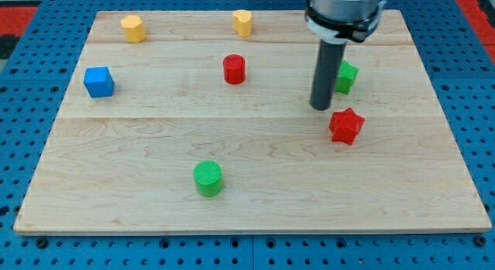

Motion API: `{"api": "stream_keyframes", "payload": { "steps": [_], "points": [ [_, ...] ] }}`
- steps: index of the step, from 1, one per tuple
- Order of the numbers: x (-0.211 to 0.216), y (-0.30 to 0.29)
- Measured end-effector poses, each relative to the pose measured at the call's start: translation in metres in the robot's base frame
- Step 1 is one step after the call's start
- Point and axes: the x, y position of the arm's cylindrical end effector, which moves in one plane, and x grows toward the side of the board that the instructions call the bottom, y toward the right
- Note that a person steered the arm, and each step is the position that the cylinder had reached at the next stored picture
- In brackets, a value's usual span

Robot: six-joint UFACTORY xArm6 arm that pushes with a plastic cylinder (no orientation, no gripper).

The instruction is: Push the red star to the bottom right of the board

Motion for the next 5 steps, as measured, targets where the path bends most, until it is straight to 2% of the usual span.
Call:
{"api": "stream_keyframes", "payload": {
  "steps": [1, 2, 3, 4, 5],
  "points": [
    [0.048, 0.057],
    [0.112, 0.055],
    [0.087, 0.093],
    [0.048, 0.097],
    [0.032, 0.048]
  ]
}}
